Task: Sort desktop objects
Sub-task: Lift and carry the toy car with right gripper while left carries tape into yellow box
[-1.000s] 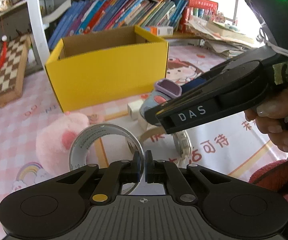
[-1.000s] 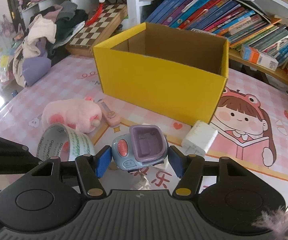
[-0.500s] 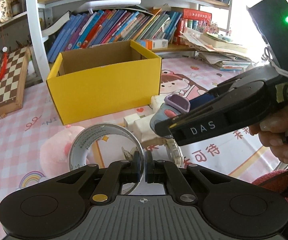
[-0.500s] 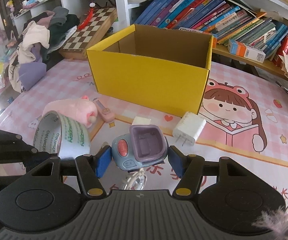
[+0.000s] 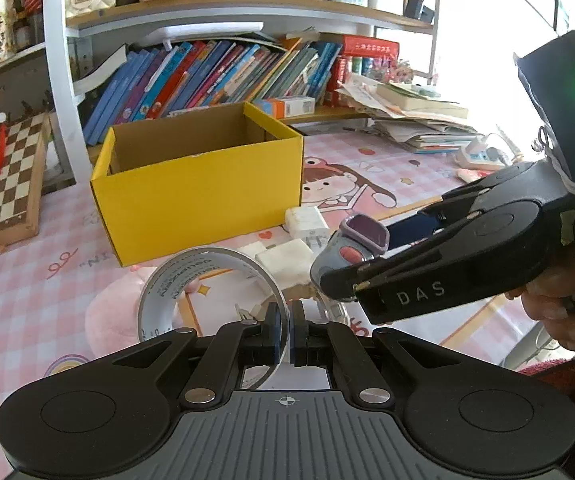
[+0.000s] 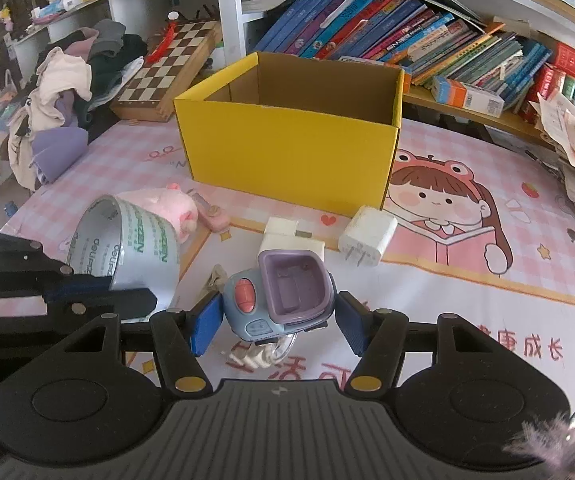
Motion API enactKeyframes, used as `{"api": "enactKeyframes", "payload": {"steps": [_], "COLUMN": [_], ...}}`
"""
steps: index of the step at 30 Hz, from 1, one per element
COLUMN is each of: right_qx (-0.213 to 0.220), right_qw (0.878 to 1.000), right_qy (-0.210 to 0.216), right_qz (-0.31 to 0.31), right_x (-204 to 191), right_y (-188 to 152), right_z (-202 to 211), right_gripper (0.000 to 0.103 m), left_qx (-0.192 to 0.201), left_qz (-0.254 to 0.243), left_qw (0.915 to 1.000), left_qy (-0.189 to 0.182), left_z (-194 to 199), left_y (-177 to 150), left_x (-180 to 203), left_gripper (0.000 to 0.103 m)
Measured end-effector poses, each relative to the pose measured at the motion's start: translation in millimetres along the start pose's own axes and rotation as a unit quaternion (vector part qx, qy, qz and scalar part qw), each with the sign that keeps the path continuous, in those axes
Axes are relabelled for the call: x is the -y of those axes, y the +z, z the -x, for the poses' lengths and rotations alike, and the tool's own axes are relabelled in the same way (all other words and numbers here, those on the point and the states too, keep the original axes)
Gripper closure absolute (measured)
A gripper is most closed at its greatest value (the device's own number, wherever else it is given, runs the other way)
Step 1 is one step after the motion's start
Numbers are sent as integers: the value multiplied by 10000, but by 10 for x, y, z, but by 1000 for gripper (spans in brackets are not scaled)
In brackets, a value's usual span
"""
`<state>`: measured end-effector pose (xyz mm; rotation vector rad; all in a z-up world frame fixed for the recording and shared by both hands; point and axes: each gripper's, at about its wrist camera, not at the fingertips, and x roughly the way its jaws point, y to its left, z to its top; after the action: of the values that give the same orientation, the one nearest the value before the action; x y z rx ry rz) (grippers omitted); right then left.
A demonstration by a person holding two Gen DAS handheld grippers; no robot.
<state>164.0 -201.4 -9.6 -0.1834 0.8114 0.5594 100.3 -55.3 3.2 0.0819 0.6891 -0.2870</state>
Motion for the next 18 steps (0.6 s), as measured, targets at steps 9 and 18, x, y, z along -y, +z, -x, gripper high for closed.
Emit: {"api": "enactKeyframes", "payload": {"steps": [9,18], "right_qx": [-51,-88], "right_qw": [9997,9998], "right_qy": [-173,-153], "right_qz": [-133,-11], "right_x": [-137,-149], "right_y": [-138,-62], "right_z": [134,175], "right_gripper": [43,43], "left_qx": [125,192], "left_qz": [-105,-177], "left_qw": [9996,9988], "left_qy": [-238,-425], "left_z": [170,279], "left_y": [-27,-9], "left_x": [-51,-135], "left_gripper": [100,100]}}
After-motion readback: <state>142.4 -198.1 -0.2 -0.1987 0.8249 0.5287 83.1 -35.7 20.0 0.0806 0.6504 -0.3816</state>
